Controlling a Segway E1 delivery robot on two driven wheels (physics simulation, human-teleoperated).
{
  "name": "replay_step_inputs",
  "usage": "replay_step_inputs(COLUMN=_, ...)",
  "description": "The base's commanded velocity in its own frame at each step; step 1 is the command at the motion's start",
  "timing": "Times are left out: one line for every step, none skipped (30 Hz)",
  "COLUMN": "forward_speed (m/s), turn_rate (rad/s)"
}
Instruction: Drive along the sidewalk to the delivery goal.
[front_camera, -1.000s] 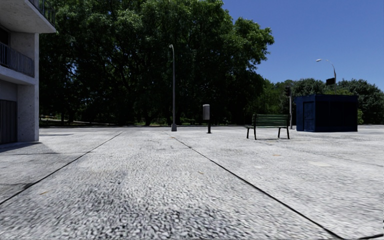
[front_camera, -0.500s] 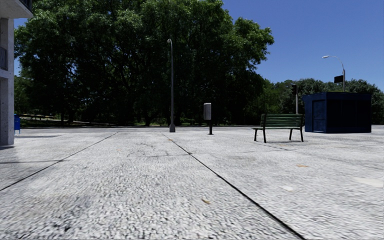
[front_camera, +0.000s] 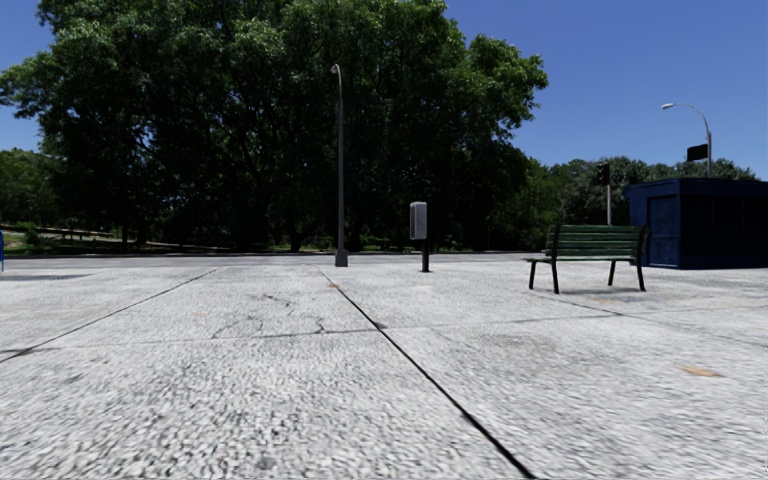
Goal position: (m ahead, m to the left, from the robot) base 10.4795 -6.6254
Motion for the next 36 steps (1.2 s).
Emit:
replay_step_inputs(forward_speed=2.00, turn_rate=0.00)
replay_step_inputs(forward_speed=2.00, turn_rate=0.00)
replay_step_inputs(forward_speed=2.00, turn_rate=0.00)
replay_step_inputs(forward_speed=2.00, turn_rate=0.00)
replay_step_inputs(forward_speed=2.00, turn_rate=0.00)
replay_step_inputs(forward_speed=2.00, turn_rate=0.00)
replay_step_inputs(forward_speed=2.00, turn_rate=0.00)
replay_step_inputs(forward_speed=2.00, turn_rate=0.00)
replay_step_inputs(forward_speed=2.00, turn_rate=0.00)
replay_step_inputs(forward_speed=2.00, turn_rate=0.00)
replay_step_inputs(forward_speed=2.00, turn_rate=0.00)
replay_step_inputs(forward_speed=2.00, turn_rate=0.00)
replay_step_inputs(forward_speed=2.00, turn_rate=0.00)
replay_step_inputs(forward_speed=2.00, turn_rate=0.00)
replay_step_inputs(forward_speed=2.00, turn_rate=0.00)
replay_step_inputs(forward_speed=2.00, turn_rate=0.00)
replay_step_inputs(forward_speed=2.00, turn_rate=0.00)
replay_step_inputs(forward_speed=2.00, turn_rate=0.00)
replay_step_inputs(forward_speed=2.00, turn_rate=0.00)
replay_step_inputs(forward_speed=2.00, turn_rate=0.00)
replay_step_inputs(forward_speed=2.00, turn_rate=0.00)
replay_step_inputs(forward_speed=2.00, turn_rate=0.00)
replay_step_inputs(forward_speed=2.00, turn_rate=0.00)
replay_step_inputs(forward_speed=2.00, turn_rate=0.00)
replay_step_inputs(forward_speed=2.00, turn_rate=0.00)
replay_step_inputs(forward_speed=2.00, turn_rate=0.00)
replay_step_inputs(forward_speed=2.00, turn_rate=0.00)
replay_step_inputs(forward_speed=2.00, turn_rate=0.00)
replay_step_inputs(forward_speed=2.00, turn_rate=0.00)
replay_step_inputs(forward_speed=2.00, turn_rate=0.00)
replay_step_inputs(forward_speed=2.00, turn_rate=0.00)
replay_step_inputs(forward_speed=2.00, turn_rate=0.00)
replay_step_inputs(forward_speed=2.00, turn_rate=0.00)
replay_step_inputs(forward_speed=2.00, turn_rate=0.00)
replay_step_inputs(forward_speed=2.00, turn_rate=0.00)
replay_step_inputs(forward_speed=2.00, turn_rate=0.00)
